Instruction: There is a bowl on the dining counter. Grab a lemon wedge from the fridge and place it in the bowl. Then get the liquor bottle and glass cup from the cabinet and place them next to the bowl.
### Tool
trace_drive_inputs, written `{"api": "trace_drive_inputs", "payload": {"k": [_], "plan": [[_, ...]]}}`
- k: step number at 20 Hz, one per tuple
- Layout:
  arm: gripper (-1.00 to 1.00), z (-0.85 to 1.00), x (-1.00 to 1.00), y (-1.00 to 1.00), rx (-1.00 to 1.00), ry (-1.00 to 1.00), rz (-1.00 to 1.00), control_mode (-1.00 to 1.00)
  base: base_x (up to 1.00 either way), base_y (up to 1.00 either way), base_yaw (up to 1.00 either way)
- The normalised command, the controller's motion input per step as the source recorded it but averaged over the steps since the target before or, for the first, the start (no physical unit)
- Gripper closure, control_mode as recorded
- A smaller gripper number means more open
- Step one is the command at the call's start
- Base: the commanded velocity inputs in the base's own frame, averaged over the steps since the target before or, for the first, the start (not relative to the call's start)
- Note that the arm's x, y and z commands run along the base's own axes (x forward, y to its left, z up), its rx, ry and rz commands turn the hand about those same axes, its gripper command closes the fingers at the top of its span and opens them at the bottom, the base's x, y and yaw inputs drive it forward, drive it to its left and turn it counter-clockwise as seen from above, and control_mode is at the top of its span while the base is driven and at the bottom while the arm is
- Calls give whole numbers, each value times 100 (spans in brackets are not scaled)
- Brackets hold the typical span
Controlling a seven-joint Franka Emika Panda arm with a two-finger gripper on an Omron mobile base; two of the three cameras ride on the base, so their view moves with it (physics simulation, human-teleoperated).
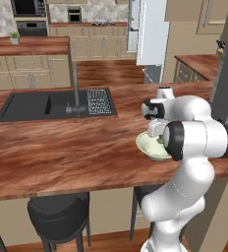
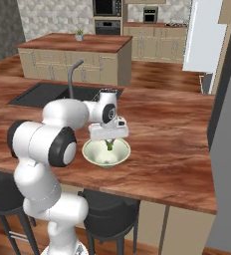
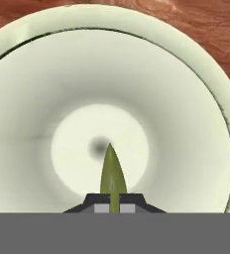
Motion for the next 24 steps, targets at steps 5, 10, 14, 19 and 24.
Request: {"api": "trace_drive_inputs", "payload": {"k": [5,10,14,19,24], "plan": [[100,-32,5,0,0,5,0,-100,0,0,0],[100,-21,1,0,0,2,0,-100,0,0,0],[100,-21,18,0,0,0,1,-100,0,0,0],[100,-26,16,0,1,-1,4,-100,0,0,0],[100,-28,9,0,1,-2,4,-100,0,0,0]]}}
